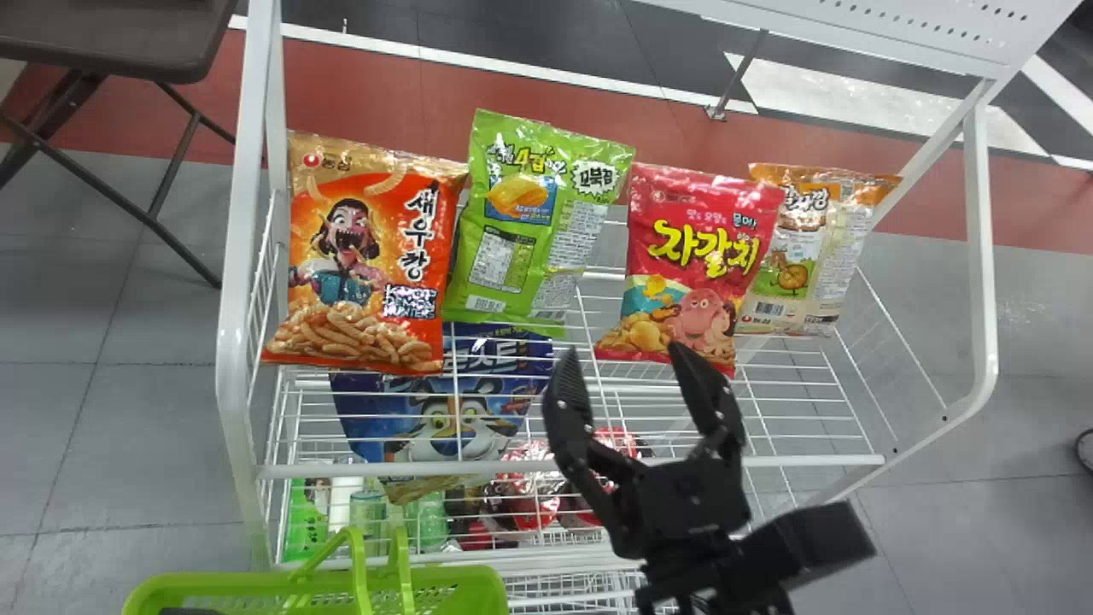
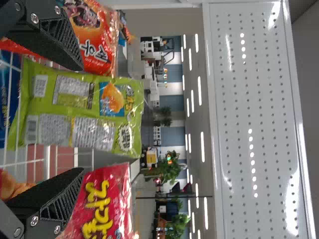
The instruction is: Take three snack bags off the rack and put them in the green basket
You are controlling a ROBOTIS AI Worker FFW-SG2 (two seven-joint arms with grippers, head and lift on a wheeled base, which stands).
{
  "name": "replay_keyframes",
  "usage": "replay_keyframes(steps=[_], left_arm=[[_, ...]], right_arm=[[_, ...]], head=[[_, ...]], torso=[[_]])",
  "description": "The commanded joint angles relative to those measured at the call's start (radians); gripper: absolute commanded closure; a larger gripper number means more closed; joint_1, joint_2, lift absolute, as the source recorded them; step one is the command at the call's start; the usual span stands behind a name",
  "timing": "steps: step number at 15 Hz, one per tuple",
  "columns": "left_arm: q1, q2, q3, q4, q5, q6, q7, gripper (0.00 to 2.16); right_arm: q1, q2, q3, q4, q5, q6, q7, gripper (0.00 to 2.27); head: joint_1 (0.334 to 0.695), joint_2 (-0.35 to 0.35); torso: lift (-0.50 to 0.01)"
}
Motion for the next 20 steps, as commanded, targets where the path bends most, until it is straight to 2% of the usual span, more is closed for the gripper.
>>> replay_keyframes(steps=[1,5,6,7,13,15,17,18,19,20], left_arm=[[0.001,0.005,-0.004,0.006,-0.006,-0.013,0.002,1.54],[0.001,0.012,-0.014,0.007,-0.006,-0.016,0.007,1.54],[-0.001,0.015,-0.014,0.007,-0.006,-0.019,0.007,1.54],[-0.001,0.016,-0.014,0.007,-0.006,-0.023,0.005,1.54],[-0.013,0.019,-0.014,0.018,-0.009,-0.032,0.008,1.54],[-0.016,0.022,-0.009,0.019,-0.009,-0.035,0.008,1.54],[-0.018,0.024,-0.004,0.021,-0.007,-0.035,0.008,1.54],[-0.021,0.024,-0.004,0.022,-0.007,-0.038,0.010,1.54],[-0.021,0.025,-0.004,0.024,-0.007,-0.038,0.011,1.54],[-0.022,0.024,-0.004,0.024,-0.009,-0.038,0.011,1.54]], right_arm=[[-0.122,-0.004,0.077,0.040,0.048,0.091,-0.024,0.09],[-0.352,0.005,0.178,0.122,0.033,0.447,-0.047,0.09],[-0.388,0.005,0.192,0.134,0.020,0.517,-0.049,0.09],[-0.415,0.005,0.201,0.142,0.019,0.569,-0.049,0.09],[-0.552,0.005,0.281,0.177,0.028,0.784,-0.052,0.10],[-0.608,0.005,0.307,0.218,0.043,0.855,-0.115,0.10],[-0.665,0.005,0.304,0.258,0.022,0.913,-0.116,0.10],[-0.697,0.005,0.298,0.281,0.006,0.938,-0.110,0.13],[-0.717,0.005,0.290,0.298,0.000,0.947,-0.101,0.30],[-0.734,0.005,0.273,0.303,-0.018,1.002,-0.060,0.69]], head=[[0.695,-0.350],[0.695,-0.350],[0.695,-0.329],[0.695,-0.273],[0.695,-0.160],[0.695,-0.138],[0.695,-0.132],[0.695,-0.128],[0.695,-0.118],[0.695,-0.116]], torso=[[-0.026],[-0.026],[-0.026],[-0.026],[-0.026],[-0.026],[-0.026],[-0.026],[-0.026],[-0.026]])
